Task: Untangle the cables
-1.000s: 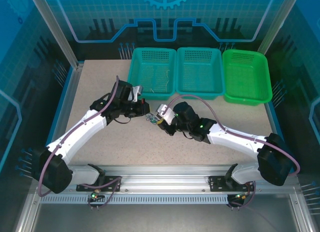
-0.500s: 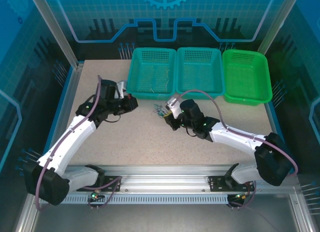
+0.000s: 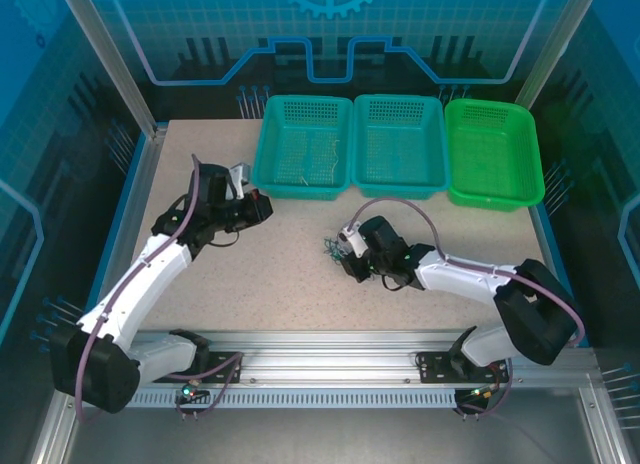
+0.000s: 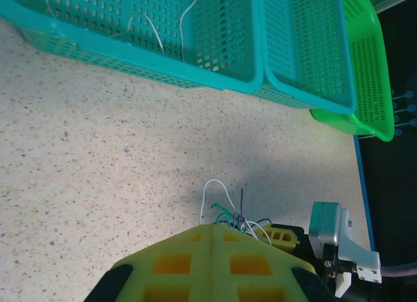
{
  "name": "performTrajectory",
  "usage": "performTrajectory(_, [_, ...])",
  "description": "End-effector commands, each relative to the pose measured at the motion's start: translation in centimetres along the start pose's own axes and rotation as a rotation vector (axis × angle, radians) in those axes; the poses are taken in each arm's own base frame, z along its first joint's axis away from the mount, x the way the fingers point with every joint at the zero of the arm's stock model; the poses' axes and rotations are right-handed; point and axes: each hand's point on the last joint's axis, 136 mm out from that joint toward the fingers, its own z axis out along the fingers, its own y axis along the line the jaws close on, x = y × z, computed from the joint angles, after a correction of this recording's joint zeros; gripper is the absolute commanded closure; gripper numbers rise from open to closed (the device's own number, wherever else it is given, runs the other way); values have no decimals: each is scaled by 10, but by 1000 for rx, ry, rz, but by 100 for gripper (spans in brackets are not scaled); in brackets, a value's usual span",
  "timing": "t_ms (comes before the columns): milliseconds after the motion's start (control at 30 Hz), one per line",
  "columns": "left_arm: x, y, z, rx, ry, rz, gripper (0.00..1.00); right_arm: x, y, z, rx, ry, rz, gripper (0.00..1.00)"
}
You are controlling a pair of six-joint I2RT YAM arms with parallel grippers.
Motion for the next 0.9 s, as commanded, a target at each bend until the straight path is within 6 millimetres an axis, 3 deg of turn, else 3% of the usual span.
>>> performTrajectory(0, [15, -22, 12, 100, 59, 63, 87, -31, 21, -24, -89, -126, -35, 82])
performTrajectory(100, [30, -43, 24, 165, 121, 120, 59, -43, 30, -36, -129, -175, -76, 81])
performTrajectory(133, [34, -45, 28, 163, 145, 132, 55, -46, 34, -39, -145, -191, -90, 81])
performTrajectory(367, [41, -34, 53, 88, 194, 86, 42, -63, 50, -62, -215, -272, -131, 81])
performTrajectory(500, [45, -42, 61, 148, 226, 49, 42, -68, 58, -69, -251, -296, -148, 81])
performTrajectory(633, [50, -51, 68, 203, 253, 30, 52, -72, 61, -70, -261, -303, -153, 81])
performTrajectory(800, [47, -52, 70, 203, 233, 23, 99, -72, 63, -65, -268, -291, -153, 81])
performTrajectory(867, [43, -52, 68, 193, 209, 34, 100, -70, 62, -62, -263, -282, -145, 80])
